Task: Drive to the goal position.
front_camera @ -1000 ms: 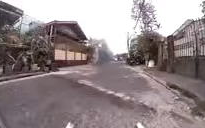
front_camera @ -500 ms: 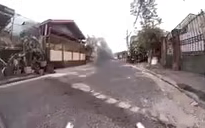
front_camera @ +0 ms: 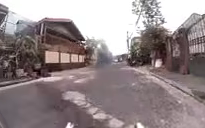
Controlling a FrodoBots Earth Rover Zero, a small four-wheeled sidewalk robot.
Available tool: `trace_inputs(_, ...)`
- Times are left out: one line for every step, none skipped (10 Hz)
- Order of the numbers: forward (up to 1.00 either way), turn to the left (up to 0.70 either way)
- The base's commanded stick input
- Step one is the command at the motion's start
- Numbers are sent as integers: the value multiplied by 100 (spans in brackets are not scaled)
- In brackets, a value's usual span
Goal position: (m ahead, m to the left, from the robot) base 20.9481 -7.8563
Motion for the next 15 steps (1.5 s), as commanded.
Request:
trace_inputs(100, 0)
trace_inputs(100, 0)
trace_inputs(100, 0)
trace_inputs(100, -2)
trace_inputs(100, -7)
trace_inputs(100, -33)
trace_inputs(100, -40)
trace_inputs(100, -3)
trace_inputs(100, 0)
trace_inputs(100, 0)
trace_inputs(100, 0)
trace_inputs(100, 0)
trace_inputs(100, 0)
trace_inputs(100, 0)
trace_inputs(100, 0)
